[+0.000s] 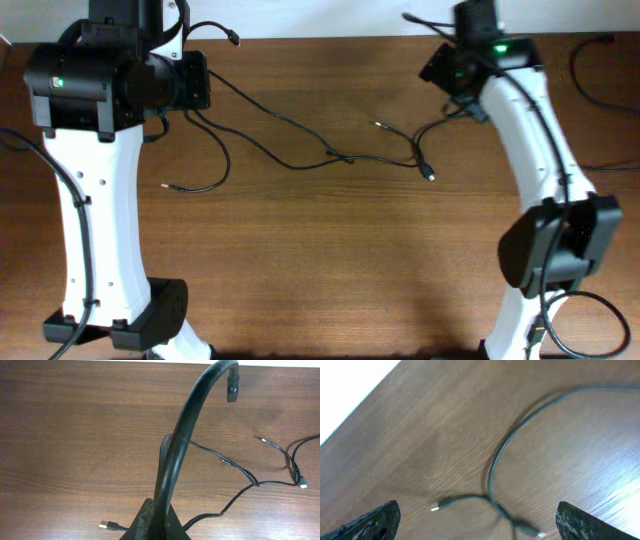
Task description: Untangle cables
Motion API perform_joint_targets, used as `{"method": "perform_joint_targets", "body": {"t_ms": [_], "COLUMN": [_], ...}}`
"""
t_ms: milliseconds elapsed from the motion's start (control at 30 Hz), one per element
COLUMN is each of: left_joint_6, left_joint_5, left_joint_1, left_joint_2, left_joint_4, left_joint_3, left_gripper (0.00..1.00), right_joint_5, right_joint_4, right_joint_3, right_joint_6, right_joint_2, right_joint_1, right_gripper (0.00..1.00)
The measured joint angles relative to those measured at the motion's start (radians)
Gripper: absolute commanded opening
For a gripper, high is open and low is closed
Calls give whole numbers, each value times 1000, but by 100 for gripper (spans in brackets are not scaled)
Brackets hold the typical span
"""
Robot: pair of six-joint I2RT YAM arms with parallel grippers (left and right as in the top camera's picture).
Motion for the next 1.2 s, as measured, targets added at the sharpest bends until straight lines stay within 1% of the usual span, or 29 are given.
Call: {"method": "perform_joint_targets", "body": {"t_ms": [100,167,333,600,700,767,833,900,1033,1133,1200], "left_joint_6": [0,7,19,22,22,22,22,22,22,22,22], "left_joint_5": [0,0,0,0,0,0,0,0,0,0,0], "left_joint_1": [0,0,0,0,0,0,0,0,0,0,0], "left_joint_2": [0,0,0,0,0,0,0,0,0,0,0], "left_joint_4": [-2,-15,-17,-15,-15,-15,-15,-16,-20,-21,-21], "left_joint_3": [0,0,0,0,0,0,0,0,0,0,0], "left_gripper": [0,0,0,0,0,0,0,0,0,0,0], "right_joint_5": [72,120,183,156,149,136,102,53,-16,-43,-50], "right_joint_4": [22,29,43,51,53,54,47,1,-24,-21,-33], "right_joint_3": [-25,-51,-51,-51,-51,-51,-51,-51,-51,-51,-51], "right_joint_6": [177,246,282,296,295,295,301,382,515,570,578], "right_joint_2": [62,127,172,252,255,269,286,287,288,288,288], "right_joint_1": [60,77,52,48,64,83,94,97,84,53,21], "right_gripper": [99,99,99,100,89,89,94,94,95,95,95]}}
